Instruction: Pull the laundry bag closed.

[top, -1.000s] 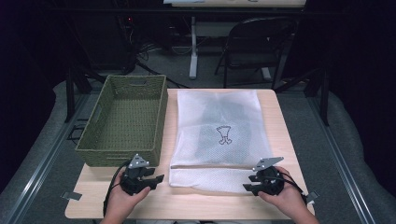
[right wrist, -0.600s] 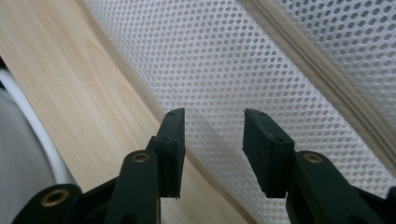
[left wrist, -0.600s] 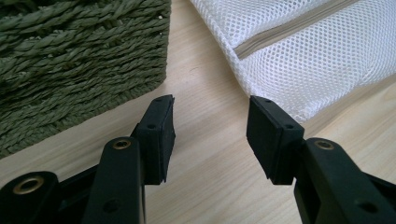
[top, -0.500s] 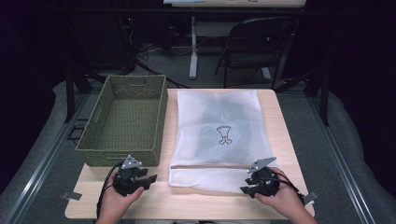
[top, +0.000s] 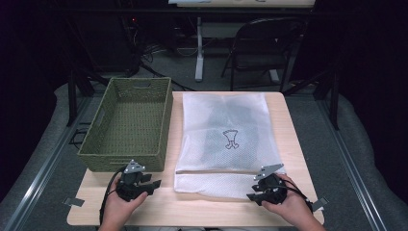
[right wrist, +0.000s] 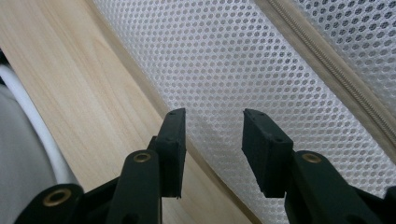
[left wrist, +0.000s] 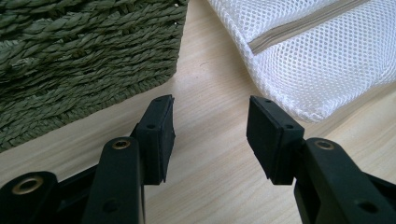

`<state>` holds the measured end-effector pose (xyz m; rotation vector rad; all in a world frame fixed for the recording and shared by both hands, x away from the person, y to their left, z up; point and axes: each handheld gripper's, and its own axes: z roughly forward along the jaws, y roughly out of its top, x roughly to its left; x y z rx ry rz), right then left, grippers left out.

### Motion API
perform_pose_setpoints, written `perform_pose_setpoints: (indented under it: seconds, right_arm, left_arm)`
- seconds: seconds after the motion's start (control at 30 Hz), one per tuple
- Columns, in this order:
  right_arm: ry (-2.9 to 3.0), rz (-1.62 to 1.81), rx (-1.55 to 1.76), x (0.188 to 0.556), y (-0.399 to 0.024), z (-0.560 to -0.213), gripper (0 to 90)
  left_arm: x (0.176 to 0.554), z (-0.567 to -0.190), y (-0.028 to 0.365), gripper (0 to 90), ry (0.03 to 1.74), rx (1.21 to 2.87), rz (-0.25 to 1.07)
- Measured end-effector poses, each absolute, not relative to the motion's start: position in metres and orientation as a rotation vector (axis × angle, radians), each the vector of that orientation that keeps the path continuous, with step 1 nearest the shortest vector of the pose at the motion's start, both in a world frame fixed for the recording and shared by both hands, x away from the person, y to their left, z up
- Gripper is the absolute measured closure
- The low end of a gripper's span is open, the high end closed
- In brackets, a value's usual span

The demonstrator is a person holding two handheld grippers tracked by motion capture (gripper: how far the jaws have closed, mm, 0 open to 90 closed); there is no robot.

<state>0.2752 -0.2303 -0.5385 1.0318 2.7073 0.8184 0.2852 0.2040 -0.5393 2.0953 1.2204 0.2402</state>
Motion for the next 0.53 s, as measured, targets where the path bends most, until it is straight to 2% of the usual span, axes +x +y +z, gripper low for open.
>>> perform_pose_setpoints:
  seconds: [0.53]
  right_arm:
    - [2.689, 0.849, 1.046, 0.2729, -0.2341, -0.5351, 56.9]
  left_arm:
    - [0.2858, -0.5402, 0.2041, 51.2, 1.225, 2.095, 0.235]
